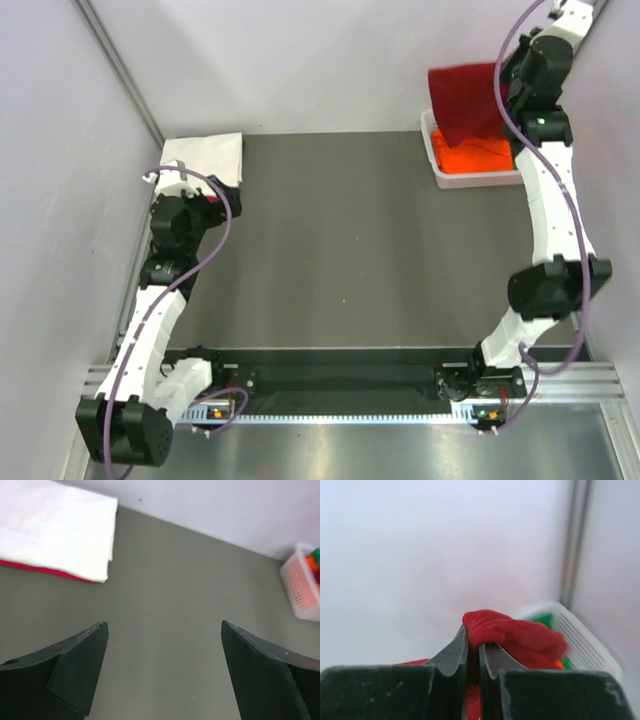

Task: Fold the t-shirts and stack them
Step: Grab the tshirt from the pile, then move the tshirt to the center of the board

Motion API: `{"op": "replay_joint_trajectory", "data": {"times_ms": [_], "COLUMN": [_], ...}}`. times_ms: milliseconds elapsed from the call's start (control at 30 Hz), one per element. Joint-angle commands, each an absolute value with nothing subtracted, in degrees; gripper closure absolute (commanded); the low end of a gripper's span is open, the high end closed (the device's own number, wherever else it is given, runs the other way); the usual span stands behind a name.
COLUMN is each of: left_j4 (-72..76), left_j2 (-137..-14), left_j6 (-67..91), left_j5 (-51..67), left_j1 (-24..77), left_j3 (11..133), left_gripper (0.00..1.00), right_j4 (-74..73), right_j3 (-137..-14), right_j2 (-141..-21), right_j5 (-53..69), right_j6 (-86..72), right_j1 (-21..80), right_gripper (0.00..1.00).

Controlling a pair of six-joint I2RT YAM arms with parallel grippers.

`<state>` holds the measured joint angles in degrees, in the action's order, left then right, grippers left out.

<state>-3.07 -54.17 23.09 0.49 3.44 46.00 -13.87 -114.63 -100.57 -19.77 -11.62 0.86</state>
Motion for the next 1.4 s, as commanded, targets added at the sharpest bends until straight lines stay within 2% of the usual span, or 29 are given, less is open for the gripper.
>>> {"op": "replay_joint_trajectory", "data": {"times_ms": [0, 133, 333, 367, 433, 467, 500, 533, 600, 667, 733, 900, 1000, 1067, 1100, 1167, 1367], "left_j4": [-5.69, -13.62, -12.04, -12.13, -12.13, -12.13, -12.22, -11.96, -11.08, -10.11, -9.49, -8.62, -9.05, -10.36, -12.2, -13.09, -10.98], "left_j2": [-54.91, -60.64, -58.63, -58.01, -57.66, -57.83, -58.01, -58.18, -58.97, -60.2, -61.34, -70.21, -78.38, -84.09, -85.68, -88.41, -92.89], "left_j6": [26.11, 25.75, 29.0, 29.0, 28.83, 28.83, 28.65, 28.65, 28.04, 27.6, 26.29, 21.72, 20.22, 19.95, 20.21, 20.22, 26.26], "left_j5": [6.05, 14.75, 22.58, 22.94, 24.69, 26.0, 26.97, 28.72, 29.53, 29.27, 27.43, 15.75, 10.05, 6.17, 1.19, -1.39, 1.76], "left_j1": [3.25, 3.25, 3.25, 3.25, 3.34, 3.34, 3.43, 3.6, 5.26, 7.37, 12.55, 29.14, 34.87, 36.99, 38.05, 38.76, 40.95], "left_j3": [49.98, 55.89, 54.85, 54.67, 54.41, 54.32, 54.14, 53.97, 53.09, 52.82, 53.08, 57.9, 62.73, 66.42, 67.49, 68.73, 65.74], "left_gripper": [0.03, 0.13, 0.11, 0.11, 0.1, 0.1, 0.11, 0.13, 0.21, 0.22, 0.22, 0.18, 0.15, 0.12, 0.13, 0.14, 0.21], "right_j4": [-11.07, -11.16, -12.22, -11.87, -11.42, -11.77, -11.95, -12.21, -14.75, -17.3, -17.49, -18.1, -17.23, -16.35, -15.65, -14.33, -10.12], "right_j3": [-111.38, -103.46, -89.49, -85.3, -81.23, -77.82, -75.87, -74.11, -69.71, -65.42, -61.98, -53.97, -50.63, -48.43, -47.82, -46.76, -42.11], "right_j2": [-89.41, -78.34, -69.19, -68.47, -67.24, -67.15, -66.89, -66.8, -66.62, -65.48, -63.38, -61.44, -61.52, -62.4, -62.75, -64.42, -67.41], "right_j5": [-20.3, -18.73, -11.0, -7.85, -3.71, -0.82, 0.77, 2.71, 6.15, 5.81, 5.36, 2.38, 1.76, 2.89, 3.86, 5.97, 13.09], "right_j6": [-10.81, -13.08, -19.49, -20.47, -22.14, -22.58, -23.02, -23.64, -23.47, -23.38, -22.68, -21.53, -21.36, -21.36, -20.92, -20.31, -21.71], "right_j1": [8.67, 16.42, 26.01, 27.15, 28.21, 29.34, 29.79, 30.23, 30.59, 30.59, 30.5, 29.18, 27.25, 25.67, 25.4, 25.14, 25.23], "right_gripper": [1.0, 1.0, 1.0, 0.96, 0.86, 0.74, 0.67, 0.54, 0.46, 0.34, 0.26, 0.2, 0.2, 0.2, 0.2, 0.24, 0.3]}}
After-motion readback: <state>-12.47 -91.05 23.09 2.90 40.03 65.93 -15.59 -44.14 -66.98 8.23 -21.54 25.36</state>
